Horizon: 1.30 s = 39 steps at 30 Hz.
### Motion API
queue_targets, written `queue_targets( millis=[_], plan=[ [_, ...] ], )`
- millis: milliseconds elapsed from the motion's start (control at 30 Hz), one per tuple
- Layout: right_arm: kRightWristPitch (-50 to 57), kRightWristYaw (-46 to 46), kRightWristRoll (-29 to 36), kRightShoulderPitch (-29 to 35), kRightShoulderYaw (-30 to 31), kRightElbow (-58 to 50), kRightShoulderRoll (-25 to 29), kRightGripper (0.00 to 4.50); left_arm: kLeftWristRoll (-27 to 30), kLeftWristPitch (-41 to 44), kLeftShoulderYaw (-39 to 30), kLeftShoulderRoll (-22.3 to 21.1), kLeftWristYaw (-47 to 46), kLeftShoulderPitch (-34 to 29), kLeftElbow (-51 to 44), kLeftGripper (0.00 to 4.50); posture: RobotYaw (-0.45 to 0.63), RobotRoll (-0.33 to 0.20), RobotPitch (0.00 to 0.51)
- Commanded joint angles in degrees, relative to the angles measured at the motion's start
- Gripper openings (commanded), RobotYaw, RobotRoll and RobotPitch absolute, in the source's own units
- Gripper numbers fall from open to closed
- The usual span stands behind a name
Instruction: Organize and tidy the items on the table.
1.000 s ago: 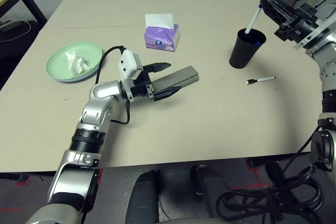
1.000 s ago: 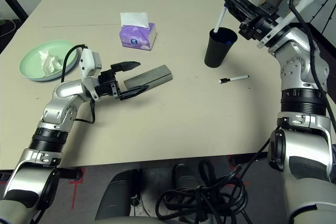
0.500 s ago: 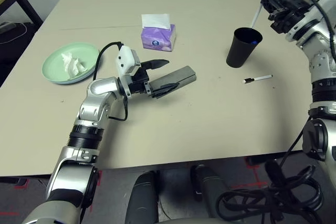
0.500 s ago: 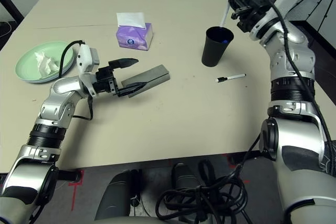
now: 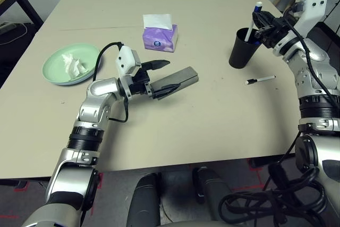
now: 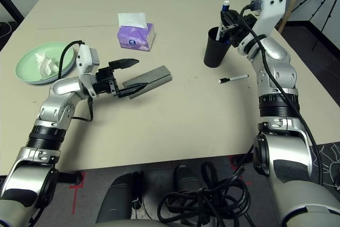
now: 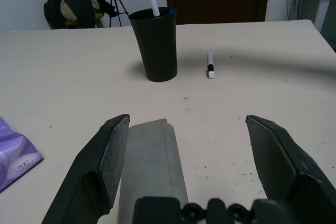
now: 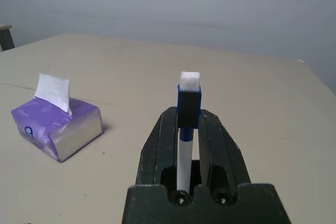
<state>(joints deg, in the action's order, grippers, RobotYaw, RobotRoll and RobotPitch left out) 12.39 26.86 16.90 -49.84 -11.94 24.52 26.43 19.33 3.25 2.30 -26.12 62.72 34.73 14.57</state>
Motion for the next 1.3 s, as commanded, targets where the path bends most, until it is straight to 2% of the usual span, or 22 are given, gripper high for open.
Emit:
queue_targets(
  millis=[33, 100, 133, 167, 433, 533, 633, 767, 833, 933, 1067, 1167, 1300],
  plan=[
    [0.3, 0.2, -0.4, 1.2, 0.2, -1.5, 0.4, 0.41, -0.1, 0.6, -0.1, -0.6, 0.2, -0.7, -0.4, 4.50, -0.01, 0.000, 0.108],
    [0.3, -0.2, -0.7, 1.2, 0.2, -1.7, 0.4, 0.58, -0.1, 0.6, -0.1, -0.6, 0.2, -0.7, -0.4, 4.50, -0.01, 0.000, 0.108],
    [0.5, -0.3, -0.7, 1.2, 0.1, -1.8, 0.4, 1.21, -0.1, 0.6, -0.1, -0.6, 0.2, -0.7, -0.4, 4.50, -0.01, 0.000, 0.108],
    [0.5, -0.3, -0.7, 1.2, 0.1, -2.0, 0.5, 1.45, -0.1, 0.6, -0.2, -0.6, 0.1, -0.7, -0.5, 4.50, -0.01, 0.000, 0.108],
    [-1.5, 0.3, -0.1, 0.5, -1.1, -2.3, 0.9, 4.46, -0.2, 0.5, -0.2, -0.3, -0.2, -0.8, -0.4, 4.50, -0.02, 0.000, 0.105],
    [-3.0, 3.6, 2.2, -0.3, -1.7, -2.3, 0.7, 4.49, -0.1, 0.5, -0.2, -0.2, -0.4, -0.9, -0.6, 4.50, -0.01, 0.000, 0.105],
    [-0.1, 13.3, 8.5, 0.1, -1.5, -4.6, 0.8, 4.49, 0.0, 0.7, -0.2, -0.1, -0.7, -1.2, -1.1, 4.50, -0.01, 0.000, 0.109],
    [2.4, 34.3, 7.7, 3.0, 7.4, -5.4, 7.9, 4.49, 0.1, 0.9, -0.2, 0.2, -1.7, -2.7, -2.6, 4.50, 0.00, 0.000, 0.126],
    [3.1, 42.5, 5.4, 3.1, 12.2, -4.5, 11.9, 4.49, 0.3, 1.4, -0.1, 0.4, -2.4, -4.0, -4.0, 4.50, 0.00, 0.000, 0.130],
    [-0.3, 52.7, -1.2, 1.6, 19.6, -0.1, 17.6, 4.49, 0.7, 2.5, -0.1, 0.6, -3.5, -5.9, -6.6, 4.50, 0.01, 0.000, 0.141],
    [-6.0, 61.5, -7.9, 0.0, 25.6, 5.1, 21.6, 4.49, 0.8, 3.5, -0.3, 0.6, -4.6, -7.6, -9.1, 4.50, 0.03, 0.000, 0.157],
    [-16.1, 64.1, -15.8, -2.9, 30.2, 12.4, 23.4, 4.49, 0.7, 3.3, -0.4, 1.1, -5.5, -8.2, -10.0, 4.50, 0.03, 0.000, 0.171],
    [-25.2, 62.4, -21.9, -8.1, 32.2, 21.9, 22.2, 4.49, 0.6, 2.1, -0.8, 1.7, -6.4, -8.6, -10.1, 4.50, 0.03, 0.000, 0.189]
  ],
)
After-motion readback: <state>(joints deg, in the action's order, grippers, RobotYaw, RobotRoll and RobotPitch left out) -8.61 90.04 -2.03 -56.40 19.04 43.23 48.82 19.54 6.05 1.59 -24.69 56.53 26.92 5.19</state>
